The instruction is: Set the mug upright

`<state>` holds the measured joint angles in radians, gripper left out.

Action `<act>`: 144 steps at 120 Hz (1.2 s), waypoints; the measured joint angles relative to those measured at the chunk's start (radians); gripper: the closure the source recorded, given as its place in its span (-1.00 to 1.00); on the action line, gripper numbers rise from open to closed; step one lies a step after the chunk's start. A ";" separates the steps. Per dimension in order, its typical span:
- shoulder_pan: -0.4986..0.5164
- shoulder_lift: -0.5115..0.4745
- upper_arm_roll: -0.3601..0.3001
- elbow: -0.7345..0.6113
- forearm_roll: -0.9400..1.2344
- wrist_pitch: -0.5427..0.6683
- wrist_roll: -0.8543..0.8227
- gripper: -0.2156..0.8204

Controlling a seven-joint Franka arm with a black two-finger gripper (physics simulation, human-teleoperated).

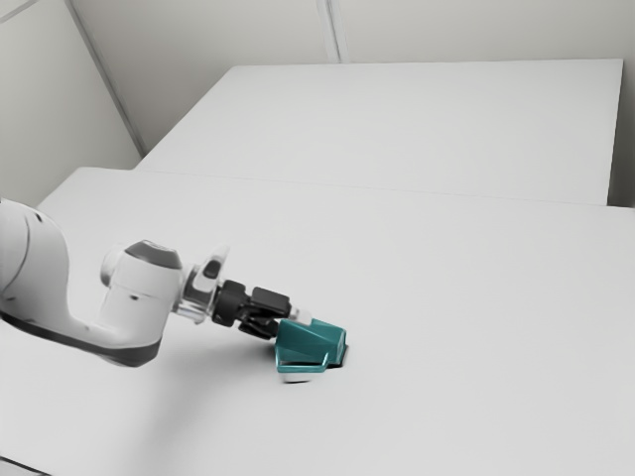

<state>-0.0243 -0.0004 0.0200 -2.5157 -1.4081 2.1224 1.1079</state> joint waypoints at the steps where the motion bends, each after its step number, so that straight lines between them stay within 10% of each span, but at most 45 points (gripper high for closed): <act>1: -0.002 0.000 0.000 0.000 -0.001 0.000 0.000 -0.49; 55: -0.122 0.001 0.000 0.003 -0.017 0.009 0.010 0.71; 91: -0.159 -0.016 -0.023 0.054 0.004 0.037 -0.005 0.87; 123: 0.103 -0.059 -0.092 0.143 0.140 0.102 -0.078 0.92; 144: 0.082 -0.084 -0.096 0.172 0.213 0.124 -0.135 0.93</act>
<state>0.0580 -0.0849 -0.0755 -2.3437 -1.1948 2.2469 0.9728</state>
